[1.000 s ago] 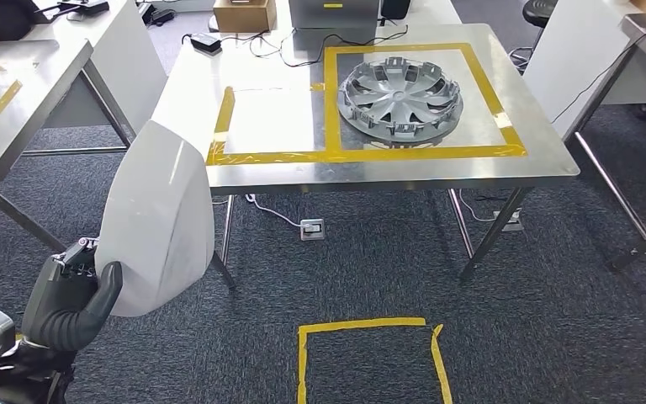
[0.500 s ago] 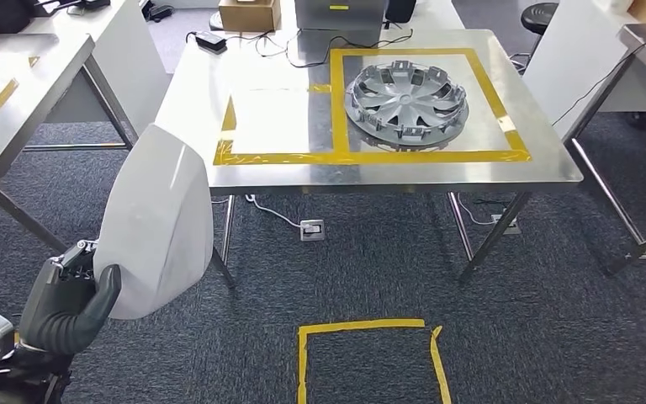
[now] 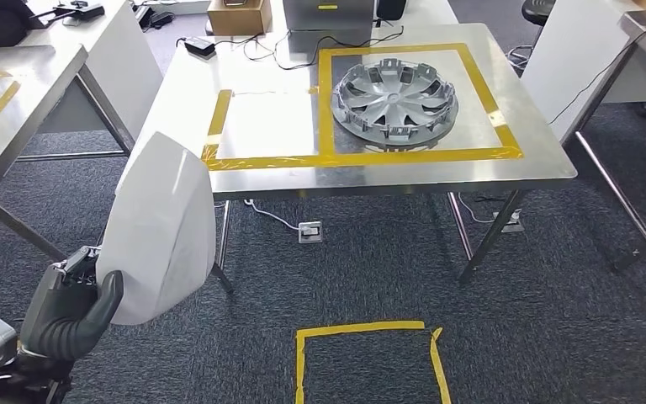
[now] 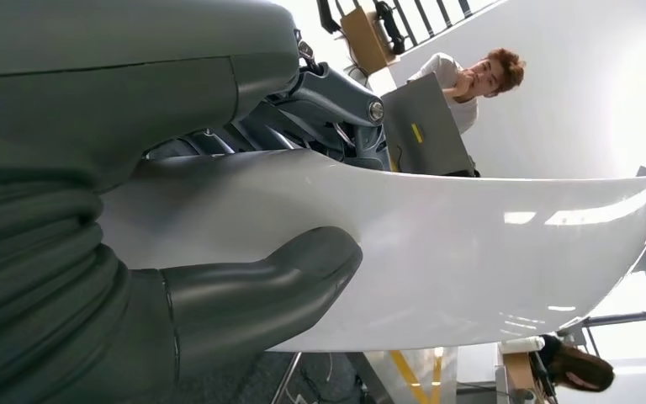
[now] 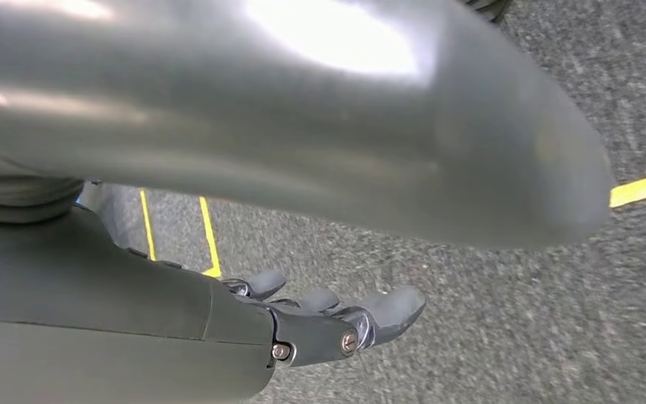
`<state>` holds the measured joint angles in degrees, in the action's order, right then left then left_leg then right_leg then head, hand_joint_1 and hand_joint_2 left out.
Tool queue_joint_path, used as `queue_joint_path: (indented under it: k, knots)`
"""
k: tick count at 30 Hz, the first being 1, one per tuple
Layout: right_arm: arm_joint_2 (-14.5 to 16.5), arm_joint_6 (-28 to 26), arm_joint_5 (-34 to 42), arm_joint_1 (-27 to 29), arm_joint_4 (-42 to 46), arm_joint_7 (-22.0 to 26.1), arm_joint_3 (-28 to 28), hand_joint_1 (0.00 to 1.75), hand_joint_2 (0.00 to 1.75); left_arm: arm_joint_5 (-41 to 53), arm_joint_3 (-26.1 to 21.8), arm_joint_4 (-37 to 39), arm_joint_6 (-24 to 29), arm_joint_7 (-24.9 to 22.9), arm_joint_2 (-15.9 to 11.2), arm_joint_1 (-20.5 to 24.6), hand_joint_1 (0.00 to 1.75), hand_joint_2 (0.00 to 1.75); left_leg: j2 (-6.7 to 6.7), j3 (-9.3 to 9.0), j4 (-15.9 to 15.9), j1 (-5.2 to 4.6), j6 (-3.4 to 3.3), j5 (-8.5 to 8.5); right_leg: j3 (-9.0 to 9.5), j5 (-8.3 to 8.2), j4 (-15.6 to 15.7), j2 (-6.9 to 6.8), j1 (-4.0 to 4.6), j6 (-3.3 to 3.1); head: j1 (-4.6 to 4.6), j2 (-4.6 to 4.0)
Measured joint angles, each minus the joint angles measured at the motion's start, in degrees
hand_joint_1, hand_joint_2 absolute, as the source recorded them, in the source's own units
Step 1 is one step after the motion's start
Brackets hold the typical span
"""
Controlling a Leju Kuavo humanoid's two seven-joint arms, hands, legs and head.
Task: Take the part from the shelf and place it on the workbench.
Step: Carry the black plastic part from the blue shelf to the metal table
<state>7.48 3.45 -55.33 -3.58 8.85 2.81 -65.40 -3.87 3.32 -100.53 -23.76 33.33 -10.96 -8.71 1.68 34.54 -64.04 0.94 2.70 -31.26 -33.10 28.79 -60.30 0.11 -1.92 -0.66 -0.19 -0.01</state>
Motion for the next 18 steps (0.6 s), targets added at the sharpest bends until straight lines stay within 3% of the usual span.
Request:
queue_joint_path:
  k: [2,3,4,5,7,8,9,11,14,16,18]
  knots:
    - [0.0,0.0,0.1,0.2,0.0,0.1,0.0,0.0,0.0,0.1,0.0,0.1,0.0,0.0,0.0,0.0,1.75,1.75,-1.0,4.12,-7.6,-0.02,0.12,-3.06,0.27,0.32,0.0,-0.43,0.19,-0.42,-0.2,0.0]
    - [0.0,0.0,0.1,0.2,0.0,0.1,0.0,0.0,0.0,0.2,0.0,0.2,0.0,-0.1,0.0,0.0,1.75,1.75,-1.14,5.86,-10.4,-0.01,0.09,-3.69,0.43,0.51,0.0,-0.63,0.31,-0.54,-0.21,0.0]
    - [0.0,0.0,0.1,0.3,0.0,0.1,0.0,0.0,0.0,0.2,0.0,0.2,0.0,-0.1,0.0,0.0,1.75,1.75,-1.21,6.69,-11.3,-0.02,-0.02,-3.17,0.66,0.74,0.0,-0.77,0.41,-0.59,-0.21,0.0]
    - [0.0,0.0,0.2,0.3,0.0,0.1,0.0,0.0,0.0,0.3,0.0,0.3,0.0,-0.1,0.0,0.0,1.75,1.75,-1.26,6.39,-10.0,-0.06,-0.22,-1.6,1.0,0.99,0.0,-0.86,0.5,-0.58,-0.21,0.01]
    - [0.1,0.0,0.2,0.3,0.0,0.1,0.0,0.0,0.0,0.3,0.0,0.3,0.0,-0.1,0.0,0.0,1.75,1.75,-1.61,3.34,-2.8,-0.31,-0.97,2.76,1.82,1.57,0.0,-0.95,0.6,-0.37,-0.2,0.01]
    - [0.1,0.0,0.2,0.3,0.0,0.1,0.0,0.0,0.0,0.3,0.0,0.3,0.0,-0.1,-0.1,0.0,1.75,1.75,-1.89,1.78,0.6,-0.57,-1.33,4.11,2.09,1.86,0.0,-0.97,0.67,-0.14,-0.21,0.01]
    - [0.2,0.0,0.2,0.3,0.0,0.1,0.0,0.0,0.0,0.3,0.0,0.3,0.0,-0.1,-0.1,0.0,1.75,1.75,-2.11,0.77,2.8,-0.83,-1.6,4.74,2.23,2.06,0.1,-1.01,0.69,0.18,-0.2,0.0]
    - [0.2,0.0,0.2,0.3,0.0,0.1,0.0,0.0,0.0,0.3,-0.1,0.3,0.0,-0.1,-0.2,0.1,1.75,1.75,-2.11,0.32,3.9,-1.23,-1.92,4.53,2.35,2.23,0.3,-1.16,0.7,0.89,-0.22,0.0]
    - [0.4,0.1,0.2,0.2,0.0,0.1,0.0,0.0,0.0,0.3,-0.1,0.2,0.0,0.0,-0.2,0.2,1.75,1.75,-1.66,-0.51,4.9,-0.84,-2.8,4.66,2.24,3.11,-0.7,-1.09,0.62,1.85,-0.14,0.01]
    - [0.3,0.1,0.2,0.2,0.0,0.2,0.0,0.0,0.0,0.3,-0.1,0.2,0.0,0.1,-0.2,0.4,1.75,1.75,-1.55,-1.1,5.4,-0.71,-3.44,4.52,-0.75,5.56,-6.3,-0.65,0.6,2.29,-0.02,0.01]
    - [0.2,0.0,0.2,0.3,0.0,0.1,0.0,0.0,0.0,0.3,-0.1,0.3,0.0,0.1,-0.2,0.5,1.75,1.75,-1.35,-1.28,5.3,-0.72,-3.81,4.1,-5.37,7.72,-13.6,-0.45,0.59,2.6,0.05,0.0]
